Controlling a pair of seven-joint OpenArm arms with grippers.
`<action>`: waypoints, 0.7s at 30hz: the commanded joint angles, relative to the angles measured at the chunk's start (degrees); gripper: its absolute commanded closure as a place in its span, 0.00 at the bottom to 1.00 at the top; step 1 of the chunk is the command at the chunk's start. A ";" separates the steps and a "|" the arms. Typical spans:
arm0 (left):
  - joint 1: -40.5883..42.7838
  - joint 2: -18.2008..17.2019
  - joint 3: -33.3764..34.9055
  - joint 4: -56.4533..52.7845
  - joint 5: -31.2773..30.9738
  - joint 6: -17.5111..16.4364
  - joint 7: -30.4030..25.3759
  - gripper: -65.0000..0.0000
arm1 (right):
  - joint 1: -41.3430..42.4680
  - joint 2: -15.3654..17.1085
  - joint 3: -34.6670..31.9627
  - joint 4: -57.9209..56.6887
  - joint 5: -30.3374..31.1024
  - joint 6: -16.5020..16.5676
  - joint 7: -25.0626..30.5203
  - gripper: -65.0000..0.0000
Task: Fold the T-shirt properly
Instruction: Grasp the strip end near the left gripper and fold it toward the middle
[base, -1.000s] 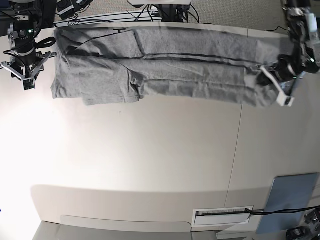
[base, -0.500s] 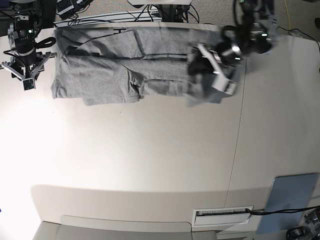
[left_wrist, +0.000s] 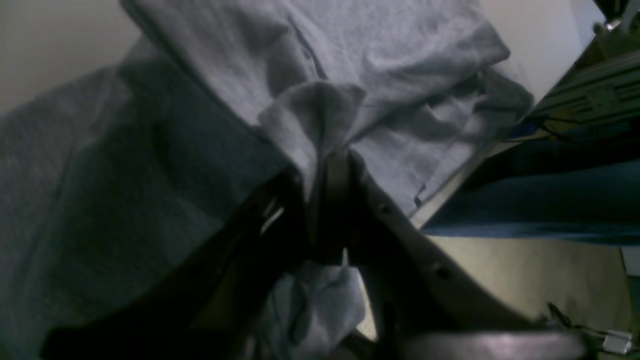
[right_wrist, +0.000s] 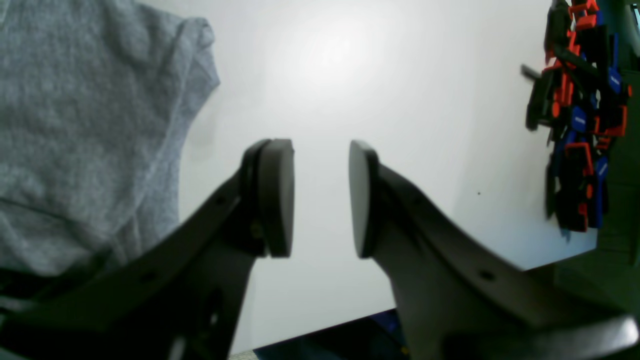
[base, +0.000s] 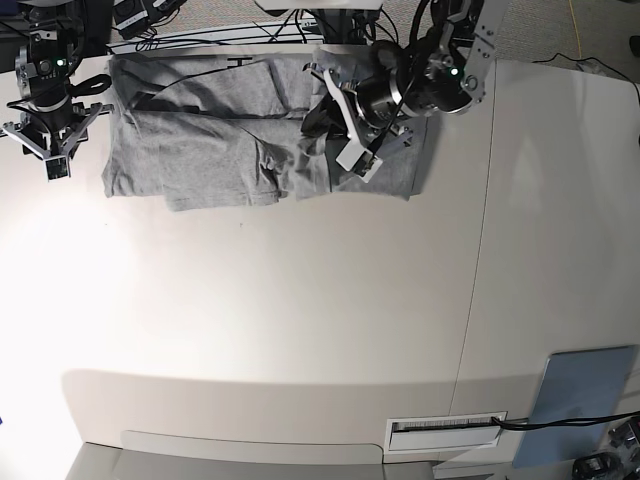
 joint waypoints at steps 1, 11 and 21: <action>-0.94 0.11 0.66 0.50 -1.07 -0.87 -2.23 0.83 | 0.00 0.94 0.63 0.79 -0.72 -0.48 0.42 0.71; -4.96 2.12 2.62 -0.44 -2.51 -5.03 -2.16 0.41 | 0.00 0.96 0.66 0.79 4.79 2.36 0.24 0.71; -3.54 -3.41 2.51 -0.44 0.39 -4.50 5.40 0.41 | -0.15 0.98 0.66 0.68 6.58 2.99 0.04 0.71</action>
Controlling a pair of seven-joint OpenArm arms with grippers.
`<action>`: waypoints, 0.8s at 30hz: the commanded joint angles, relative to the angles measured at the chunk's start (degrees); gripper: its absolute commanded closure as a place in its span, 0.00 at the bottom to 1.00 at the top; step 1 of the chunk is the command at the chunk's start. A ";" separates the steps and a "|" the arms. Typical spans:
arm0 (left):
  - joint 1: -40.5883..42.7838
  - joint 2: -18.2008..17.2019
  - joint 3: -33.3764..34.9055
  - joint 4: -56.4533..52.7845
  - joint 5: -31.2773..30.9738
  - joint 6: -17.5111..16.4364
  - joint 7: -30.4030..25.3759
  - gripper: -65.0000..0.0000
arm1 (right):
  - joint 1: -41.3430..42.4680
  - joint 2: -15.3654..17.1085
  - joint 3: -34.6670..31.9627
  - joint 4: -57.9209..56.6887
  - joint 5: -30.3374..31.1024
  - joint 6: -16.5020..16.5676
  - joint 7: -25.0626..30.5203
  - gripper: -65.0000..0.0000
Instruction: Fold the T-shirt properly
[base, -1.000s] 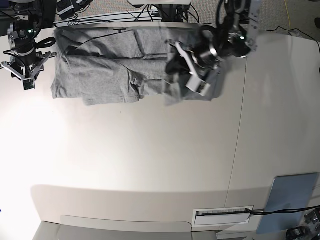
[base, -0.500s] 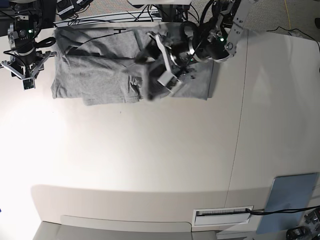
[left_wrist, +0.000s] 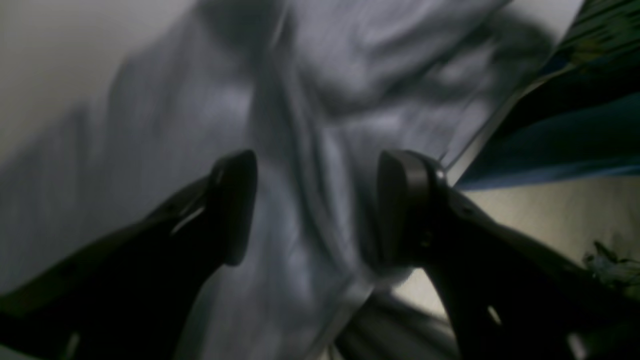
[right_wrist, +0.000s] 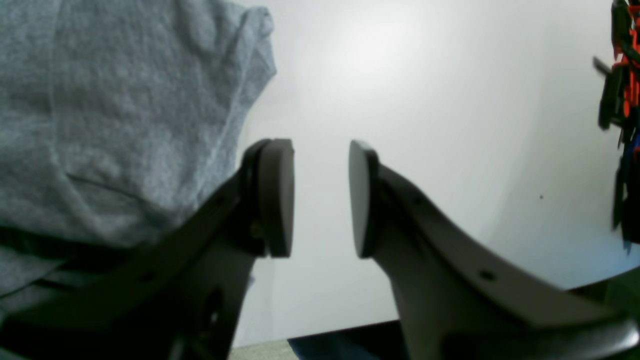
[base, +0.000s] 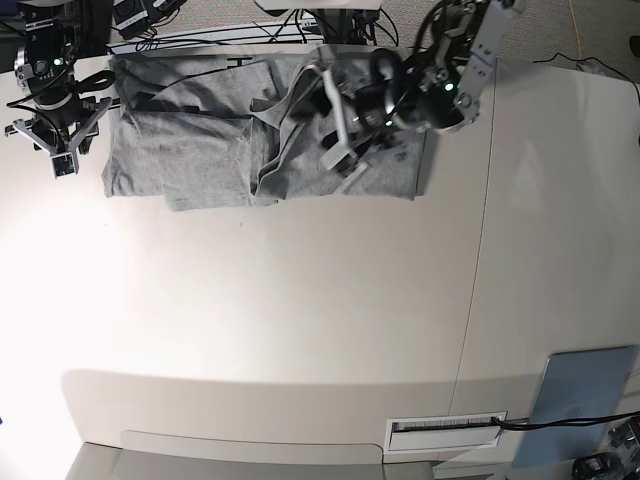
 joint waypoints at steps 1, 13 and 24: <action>0.68 -0.02 -0.04 0.92 -1.25 -0.11 -0.72 0.41 | 0.04 0.96 0.66 0.74 -0.79 -0.22 0.87 0.71; 1.20 3.23 8.87 -9.09 -9.16 -4.52 -8.83 0.41 | 0.02 0.98 0.66 0.76 -0.79 0.02 0.79 0.71; -8.00 11.78 14.93 -9.79 -12.87 -9.62 -5.16 0.41 | 0.00 0.98 0.66 0.76 -1.22 -0.02 -0.09 0.71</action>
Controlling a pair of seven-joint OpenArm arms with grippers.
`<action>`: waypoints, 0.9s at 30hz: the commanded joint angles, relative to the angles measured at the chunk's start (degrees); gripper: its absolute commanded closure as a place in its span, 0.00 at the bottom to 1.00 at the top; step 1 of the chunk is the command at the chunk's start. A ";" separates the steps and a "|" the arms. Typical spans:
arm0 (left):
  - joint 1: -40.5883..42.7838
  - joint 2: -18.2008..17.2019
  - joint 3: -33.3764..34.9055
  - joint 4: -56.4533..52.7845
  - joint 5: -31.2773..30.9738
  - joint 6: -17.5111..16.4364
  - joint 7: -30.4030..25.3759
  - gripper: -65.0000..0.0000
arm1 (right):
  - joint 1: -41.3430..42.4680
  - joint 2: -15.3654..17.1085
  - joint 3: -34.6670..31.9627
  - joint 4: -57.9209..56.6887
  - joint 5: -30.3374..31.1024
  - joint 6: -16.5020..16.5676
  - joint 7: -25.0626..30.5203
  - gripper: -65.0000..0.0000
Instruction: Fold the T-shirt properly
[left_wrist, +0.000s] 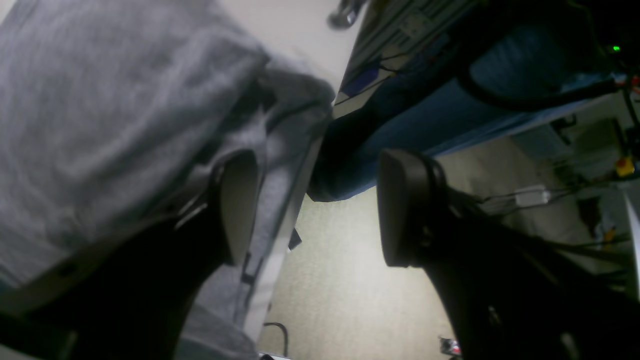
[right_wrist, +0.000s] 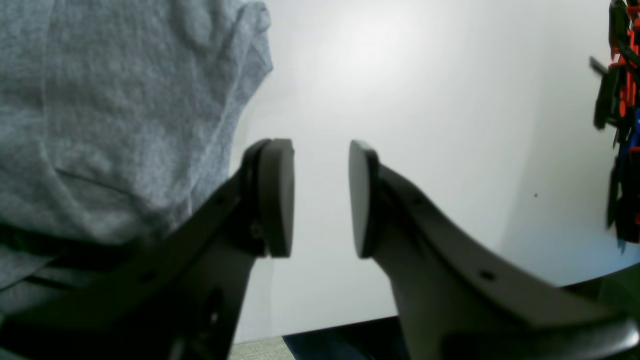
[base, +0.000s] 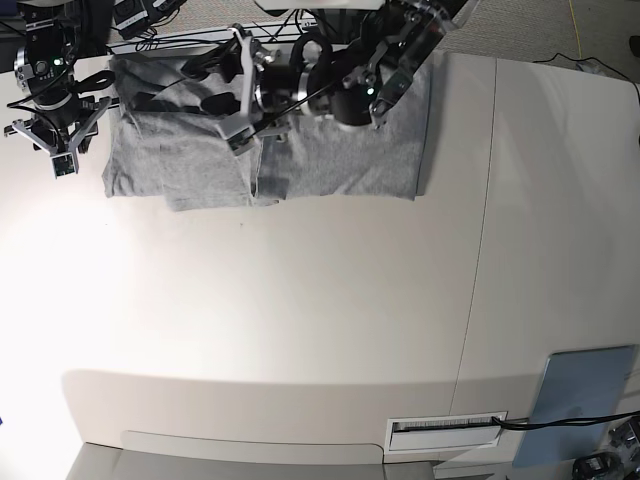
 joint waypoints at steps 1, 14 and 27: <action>-0.87 0.28 -0.22 1.20 -0.79 -0.46 -0.61 0.41 | 0.02 0.94 0.66 0.76 -0.44 -0.31 0.79 0.71; -1.25 -1.99 -26.73 1.31 -3.43 -5.51 3.93 0.41 | -0.07 0.94 3.98 -7.76 13.42 9.16 1.25 0.71; -1.07 -5.55 -33.18 1.29 -6.27 -5.60 4.35 0.41 | 0.02 0.92 13.62 -22.56 41.64 28.33 -0.63 0.71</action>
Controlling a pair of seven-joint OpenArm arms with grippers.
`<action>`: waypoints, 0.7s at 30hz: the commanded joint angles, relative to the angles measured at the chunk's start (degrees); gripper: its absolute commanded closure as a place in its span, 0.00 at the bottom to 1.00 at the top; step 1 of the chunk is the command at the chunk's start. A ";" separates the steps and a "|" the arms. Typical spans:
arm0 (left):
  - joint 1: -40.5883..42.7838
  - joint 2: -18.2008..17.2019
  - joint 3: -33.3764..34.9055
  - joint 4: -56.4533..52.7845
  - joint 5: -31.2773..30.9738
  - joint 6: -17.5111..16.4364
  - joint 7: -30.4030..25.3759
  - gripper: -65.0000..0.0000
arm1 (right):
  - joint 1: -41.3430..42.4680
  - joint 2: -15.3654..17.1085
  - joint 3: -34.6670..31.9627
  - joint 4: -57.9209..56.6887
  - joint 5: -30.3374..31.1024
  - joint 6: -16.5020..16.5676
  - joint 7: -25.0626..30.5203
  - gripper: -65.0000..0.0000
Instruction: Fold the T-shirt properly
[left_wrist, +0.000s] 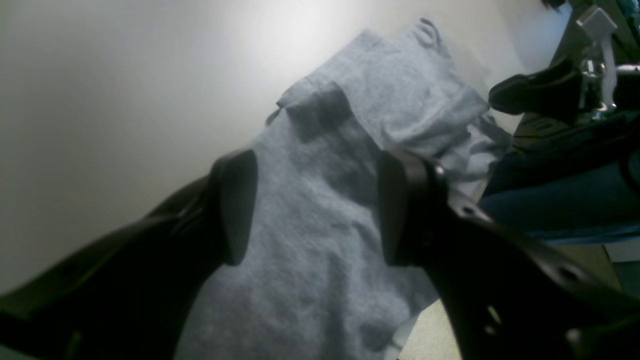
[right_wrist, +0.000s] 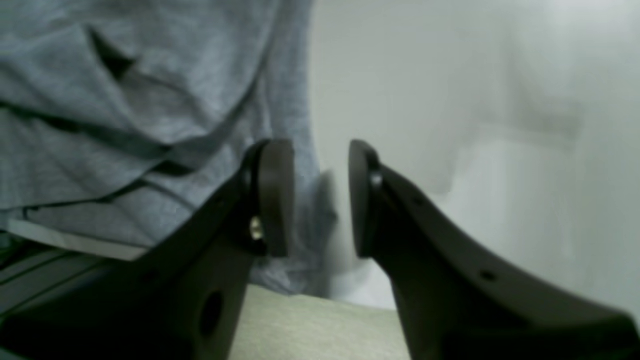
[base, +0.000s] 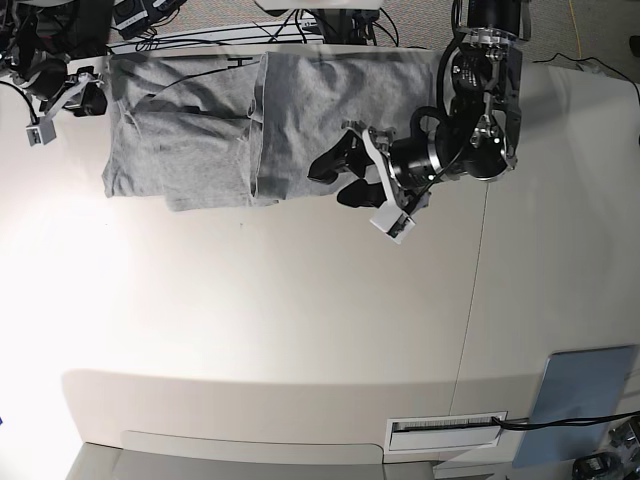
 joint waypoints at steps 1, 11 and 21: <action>-0.46 0.04 -0.07 1.03 -1.20 -0.31 -0.92 0.41 | 0.00 1.25 0.59 0.76 1.11 0.98 1.11 0.71; 1.90 0.02 -0.07 1.03 1.77 -0.24 -0.94 0.41 | 0.02 0.98 0.59 0.76 1.33 2.91 4.63 0.45; 1.88 0.02 -0.07 1.03 1.77 -0.24 -0.94 0.41 | 5.99 0.61 0.59 0.70 1.33 -2.54 -0.28 0.45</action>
